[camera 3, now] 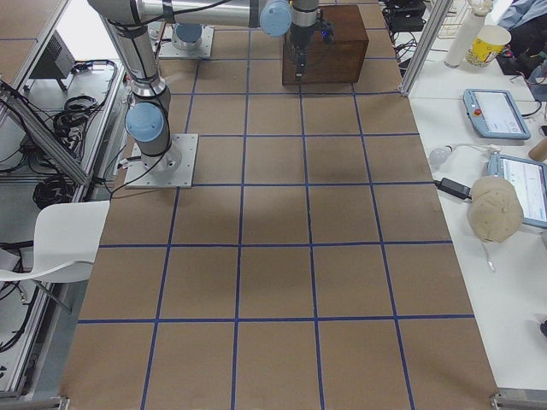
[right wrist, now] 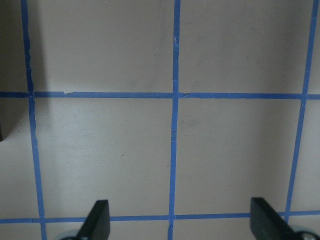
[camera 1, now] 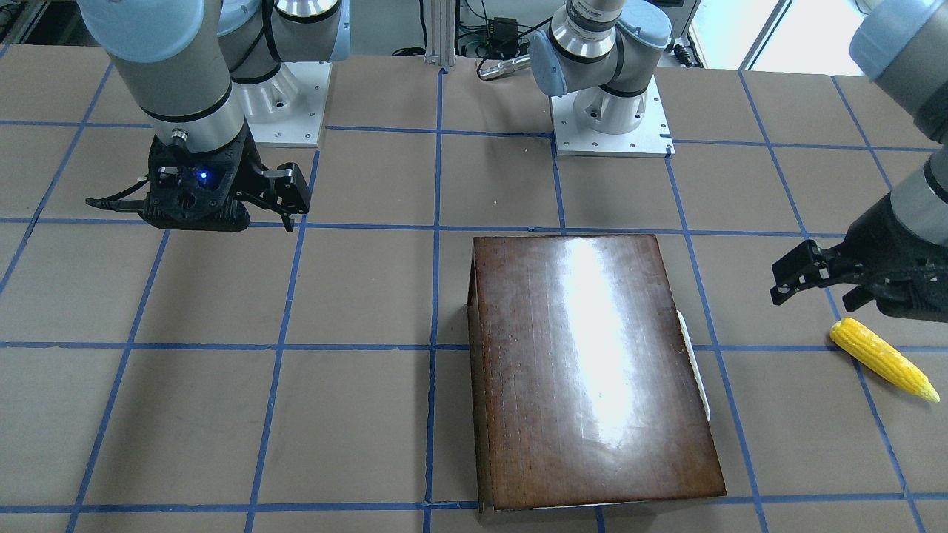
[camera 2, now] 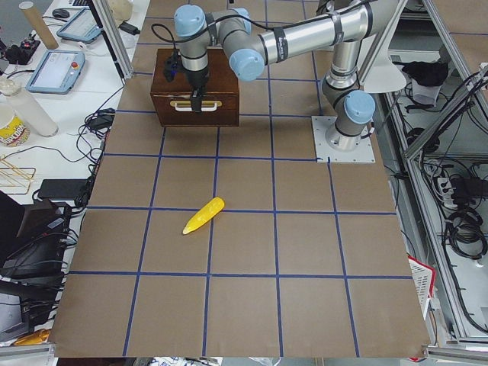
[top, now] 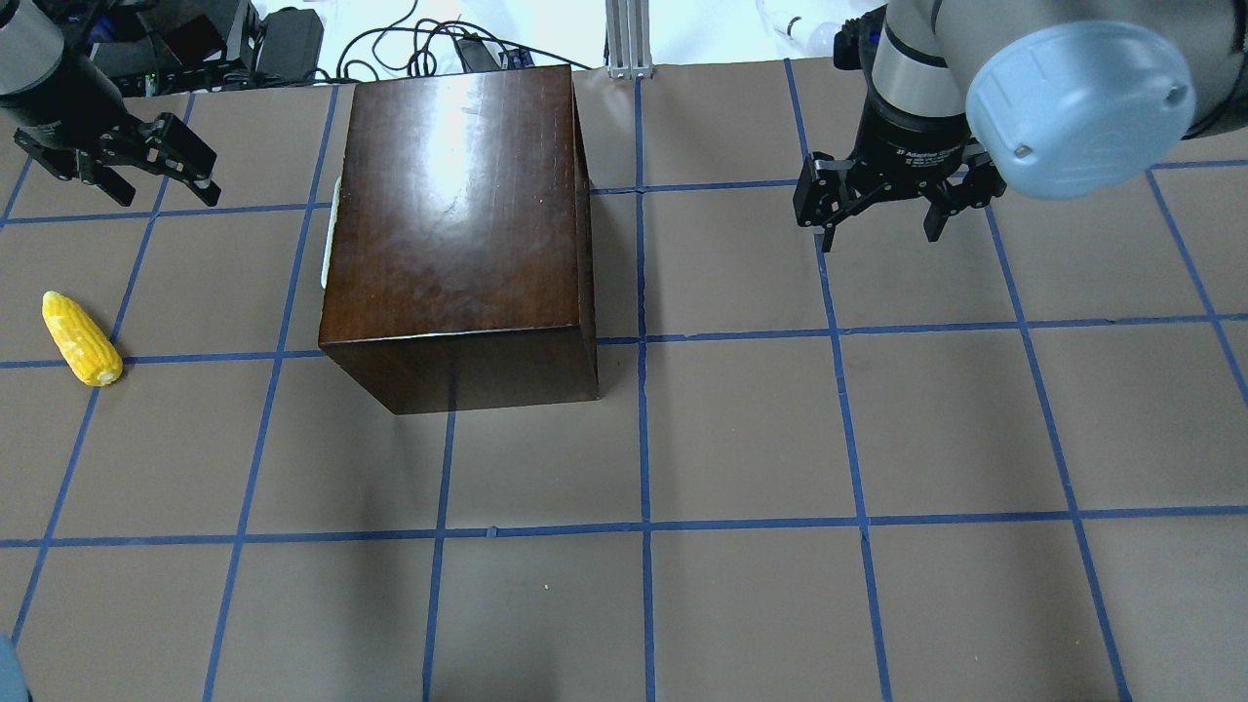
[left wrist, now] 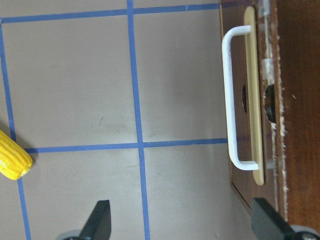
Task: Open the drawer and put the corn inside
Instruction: 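Move the left gripper around to the white drawer handle and grasp it, then pull the drawer outward by its handle with the left gripper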
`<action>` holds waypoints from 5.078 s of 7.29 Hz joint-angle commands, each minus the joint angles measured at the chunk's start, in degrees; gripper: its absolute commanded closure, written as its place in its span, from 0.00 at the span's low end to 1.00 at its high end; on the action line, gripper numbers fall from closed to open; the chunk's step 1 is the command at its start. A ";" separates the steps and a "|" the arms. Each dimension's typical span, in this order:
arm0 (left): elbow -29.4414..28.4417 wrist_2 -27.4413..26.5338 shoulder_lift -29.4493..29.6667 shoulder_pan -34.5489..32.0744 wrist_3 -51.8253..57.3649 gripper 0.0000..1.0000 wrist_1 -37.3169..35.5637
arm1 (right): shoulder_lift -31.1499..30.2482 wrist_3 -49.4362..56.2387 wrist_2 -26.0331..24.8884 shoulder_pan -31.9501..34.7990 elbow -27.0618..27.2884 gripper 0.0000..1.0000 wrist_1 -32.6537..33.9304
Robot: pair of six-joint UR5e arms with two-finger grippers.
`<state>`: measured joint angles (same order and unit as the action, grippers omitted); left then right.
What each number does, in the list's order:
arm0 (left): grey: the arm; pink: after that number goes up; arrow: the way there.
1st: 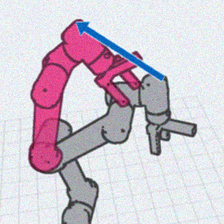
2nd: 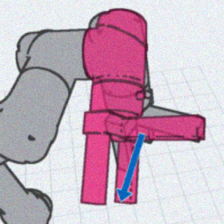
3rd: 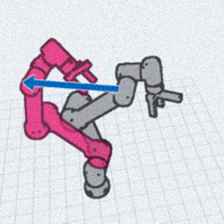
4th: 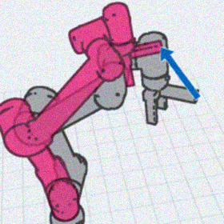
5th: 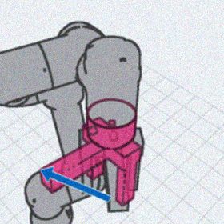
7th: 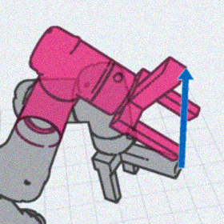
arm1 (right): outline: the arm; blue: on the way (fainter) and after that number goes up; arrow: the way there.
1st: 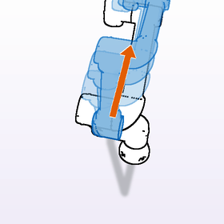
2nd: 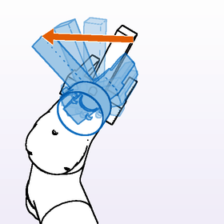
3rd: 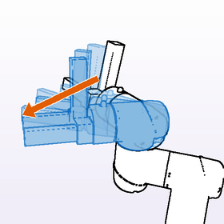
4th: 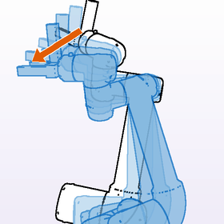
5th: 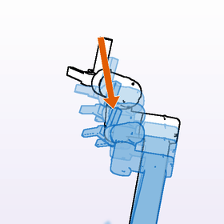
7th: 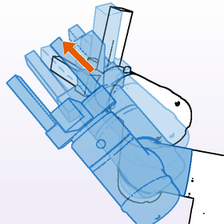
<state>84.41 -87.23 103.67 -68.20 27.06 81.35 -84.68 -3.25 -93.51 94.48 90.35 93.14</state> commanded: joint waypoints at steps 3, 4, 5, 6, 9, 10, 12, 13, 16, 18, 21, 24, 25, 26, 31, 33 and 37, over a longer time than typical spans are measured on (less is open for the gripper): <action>0.67 10.04 7.40 1.49 2.56 0.00 -3.91 | 0.05 0.00 0.08 0.00 0.00 0.00 0.02; 0.75 13.19 8.46 1.32 2.64 0.00 -3.92 | 0.05 0.00 0.08 0.00 0.00 0.00 -0.06; 1.63 13.49 9.35 0.97 2.38 0.00 -4.44 | 0.05 0.00 0.08 0.00 0.00 0.00 -0.07; 2.68 13.58 9.70 0.62 2.29 0.00 -6.62 | -0.04 0.00 0.08 0.00 0.00 0.00 -0.07; 3.66 15.77 10.32 0.09 2.56 0.00 -7.35 | -0.04 0.00 0.08 0.00 0.00 0.00 0.02; 3.66 15.95 10.32 -0.09 2.56 0.00 -7.35 | 0.04 0.00 0.08 0.00 0.00 0.00 -0.06; 4.09 17.62 10.23 -0.70 2.91 0.00 -7.26 | 0.05 0.00 0.08 0.00 0.00 0.00 0.02; 4.70 17.62 10.23 -1.23 2.73 0.00 -7.35 | -0.04 0.00 0.08 0.00 0.00 0.00 -0.06; 4.80 17.36 11.11 -1.32 3.17 0.00 -7.35 | 0.05 0.00 0.08 0.00 0.00 0.00 -0.07; 4.71 17.18 11.99 -1.23 3.17 0.00 -7.44 | 0.05 0.00 0.08 0.00 0.00 0.00 -0.07; 4.45 16.92 12.52 -1.14 3.26 0.00 -7.44 | 0.05 0.00 0.08 0.00 0.00 0.00 -0.07; 3.83 16.66 12.61 -0.53 5.53 0.00 -7.35 | 0.05 0.00 0.08 0.00 0.00 0.00 -0.07; 3.48 16.22 12.43 -0.36 6.94 0.00 -7.26 | 0.05 0.00 0.08 0.00 0.00 0.00 -0.07; 2.61 14.30 12.52 -0.27 7.13 0.00 -7.09 | 0.05 0.00 0.08 0.00 0.00 0.00 0.02; 2.34 14.37 12.43 2.72 9.94 0.00 -6.38 | 0.05 0.00 0.08 0.00 0.00 0.00 0.02; 2.34 14.28 12.43 3.42 11.16 0.00 -6.38 | 0.05 0.00 0.08 0.00 0.00 0.00 -0.07; 2.16 14.19 12.26 5.10 13.37 0.00 -6.38 | 0.05 0.00 0.08 0.00 0.00 0.00 -0.06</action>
<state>86.65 -73.03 116.00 -63.35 40.29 74.97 -84.66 -3.25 -93.43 94.48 90.35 93.14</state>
